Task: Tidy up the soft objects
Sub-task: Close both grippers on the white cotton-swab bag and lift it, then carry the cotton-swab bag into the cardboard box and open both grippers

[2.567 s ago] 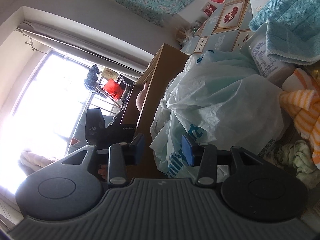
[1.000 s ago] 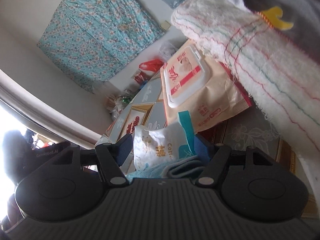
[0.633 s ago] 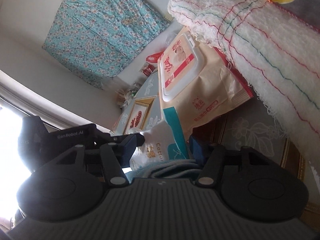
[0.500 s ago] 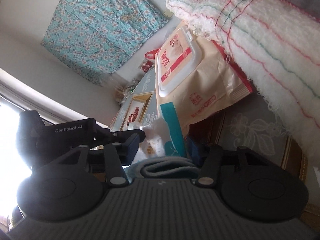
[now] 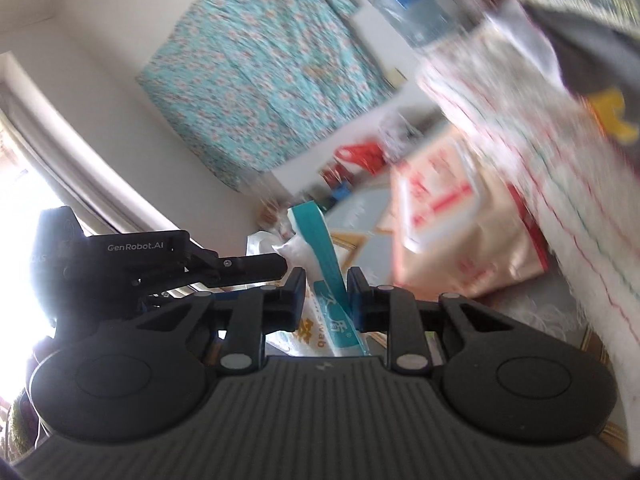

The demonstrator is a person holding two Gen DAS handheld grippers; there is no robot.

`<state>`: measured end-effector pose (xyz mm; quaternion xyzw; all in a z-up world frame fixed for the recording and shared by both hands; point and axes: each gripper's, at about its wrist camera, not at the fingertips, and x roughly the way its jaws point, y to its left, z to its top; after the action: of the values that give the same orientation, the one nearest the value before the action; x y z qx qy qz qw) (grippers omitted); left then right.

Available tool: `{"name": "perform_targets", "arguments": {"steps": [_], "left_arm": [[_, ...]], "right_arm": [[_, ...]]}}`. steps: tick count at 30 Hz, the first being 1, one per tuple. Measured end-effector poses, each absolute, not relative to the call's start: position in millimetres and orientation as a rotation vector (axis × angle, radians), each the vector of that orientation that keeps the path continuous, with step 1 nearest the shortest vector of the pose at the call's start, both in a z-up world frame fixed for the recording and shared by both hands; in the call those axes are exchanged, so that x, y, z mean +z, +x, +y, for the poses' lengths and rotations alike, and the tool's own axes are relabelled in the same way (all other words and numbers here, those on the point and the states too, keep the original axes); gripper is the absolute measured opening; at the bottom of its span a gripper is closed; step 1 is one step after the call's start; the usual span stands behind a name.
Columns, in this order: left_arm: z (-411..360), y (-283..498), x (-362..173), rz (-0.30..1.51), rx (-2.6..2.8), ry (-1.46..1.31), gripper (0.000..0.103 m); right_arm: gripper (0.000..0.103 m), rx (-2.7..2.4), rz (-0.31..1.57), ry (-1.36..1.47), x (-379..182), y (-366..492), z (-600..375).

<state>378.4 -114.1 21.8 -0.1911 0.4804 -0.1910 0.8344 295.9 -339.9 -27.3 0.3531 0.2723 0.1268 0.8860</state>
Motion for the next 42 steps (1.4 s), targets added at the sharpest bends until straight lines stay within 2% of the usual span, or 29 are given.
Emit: {"name": "perform_targets", "arguments": {"steps": [12, 19, 29, 34, 36, 38, 42], "left_arm": [[-50.2, 264.7, 126.7, 0.797, -0.449, -0.454, 0.040], [53.8, 182.1, 142.6, 0.711, -0.279, -0.516, 0.043], [223.7, 97.4, 63.6, 0.703, 0.103, -0.735, 0.047], [262.5, 74.3, 28.3, 0.674, 0.173, -0.793, 0.057], [272.4, 69.2, 16.5, 0.661, 0.195, -0.809, 0.057], [281.2, 64.3, 8.7, 0.640, 0.205, -0.818, 0.053], [283.7, 57.1, 9.3, 0.597, 0.195, -0.778, 0.053]], "right_arm": [[0.016, 0.410, 0.393, 0.566, 98.7, 209.5, -282.5], [0.015, 0.683, 0.480, 0.504, 132.1, 197.3, -187.7], [0.011, 1.012, 0.915, 0.336, 92.1, 245.1, 9.8], [0.010, 1.056, 1.115, 0.187, 66.9, 266.9, 87.3], [0.010, 1.062, 1.175, 0.134, 53.7, 281.1, 108.0], [0.010, 1.057, 1.214, 0.075, 37.8, 292.5, 126.3], [0.010, 1.052, 1.241, -0.012, 20.8, 312.8, 157.1]]}}
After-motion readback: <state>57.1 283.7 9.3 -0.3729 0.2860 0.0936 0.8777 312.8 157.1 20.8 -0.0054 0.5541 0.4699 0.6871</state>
